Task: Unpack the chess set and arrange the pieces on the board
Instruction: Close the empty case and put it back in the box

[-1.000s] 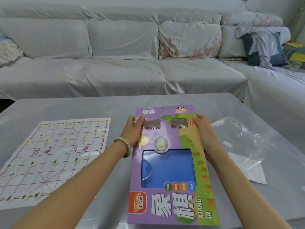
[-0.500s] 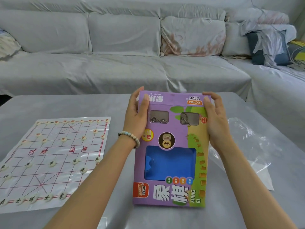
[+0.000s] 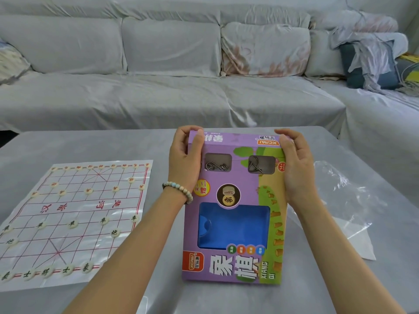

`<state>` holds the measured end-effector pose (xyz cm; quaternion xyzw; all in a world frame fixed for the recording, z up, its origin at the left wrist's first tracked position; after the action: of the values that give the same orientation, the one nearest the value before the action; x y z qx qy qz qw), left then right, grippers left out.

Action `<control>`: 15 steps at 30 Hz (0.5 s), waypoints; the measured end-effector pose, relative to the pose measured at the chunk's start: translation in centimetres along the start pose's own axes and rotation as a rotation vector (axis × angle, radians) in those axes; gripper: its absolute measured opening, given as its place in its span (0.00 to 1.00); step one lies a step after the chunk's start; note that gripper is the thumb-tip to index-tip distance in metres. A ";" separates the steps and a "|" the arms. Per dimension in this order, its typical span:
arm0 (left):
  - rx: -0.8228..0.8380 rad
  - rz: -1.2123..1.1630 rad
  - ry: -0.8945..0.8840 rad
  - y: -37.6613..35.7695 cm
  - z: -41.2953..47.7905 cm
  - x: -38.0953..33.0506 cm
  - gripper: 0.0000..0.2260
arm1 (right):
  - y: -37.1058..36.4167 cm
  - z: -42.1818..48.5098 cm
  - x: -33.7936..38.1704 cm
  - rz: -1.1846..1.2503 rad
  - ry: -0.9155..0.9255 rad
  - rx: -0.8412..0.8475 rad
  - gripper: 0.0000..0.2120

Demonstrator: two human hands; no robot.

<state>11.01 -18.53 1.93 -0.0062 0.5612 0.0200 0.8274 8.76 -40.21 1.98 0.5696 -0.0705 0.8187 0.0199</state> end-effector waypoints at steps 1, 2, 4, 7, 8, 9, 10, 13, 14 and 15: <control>0.005 -0.002 -0.004 0.0 -0.1 -0.1 0.04 | 0.0 0.0 0.1 -0.012 0.013 -0.003 0.07; 0.011 0.002 -0.004 -0.1 -0.1 -0.2 0.05 | 0.0 0.0 0.1 -0.020 0.027 -0.010 0.08; 0.011 0.032 -0.005 -0.2 0.0 -0.2 0.05 | 0.1 0.1 0.1 -0.039 0.037 -0.035 0.08; -0.001 0.072 0.006 -0.3 0.0 -0.1 0.06 | 0.4 0.0 0.0 -0.113 0.028 -0.075 0.09; -0.002 0.075 0.013 -0.3 0.0 -0.1 0.06 | 0.4 -0.1 0.0 -0.125 0.031 -0.083 0.09; 0.000 0.078 0.020 -0.4 0.0 0.0 0.06 | 0.4 -0.2 0.0 -0.131 0.030 -0.091 0.10; 0.004 0.084 0.028 -0.4 0.0 0.2 0.06 | 0.5 -0.2 -0.1 -0.137 0.025 -0.098 0.10; 0.011 0.120 0.055 -0.2 -0.2 1.0 0.06 | 0.7 -0.3 -0.9 -0.167 -0.029 -0.106 0.09; 0.008 0.139 0.058 -0.2 -0.3 1.2 0.07 | 0.7 -0.4 -1.1 -0.171 -0.044 -0.104 0.09; 0.001 0.161 0.050 -0.1 -0.4 1.2 0.07 | 0.6 -0.5 -1.2 -0.169 -0.046 -0.102 0.09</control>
<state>11.10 -18.64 0.63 0.0392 0.5802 0.0860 0.8090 8.66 -40.72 0.64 0.5904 -0.0641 0.7961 0.1162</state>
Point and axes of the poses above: each hand's wrist, its own z-axis towards the middle knuckle, its own y-axis out of the back of the hand, x = y × z, the point moved 6 cm from there along z, towards the middle knuckle, and after that the axes turned 11 degrees about x, right-handed, at the moved point
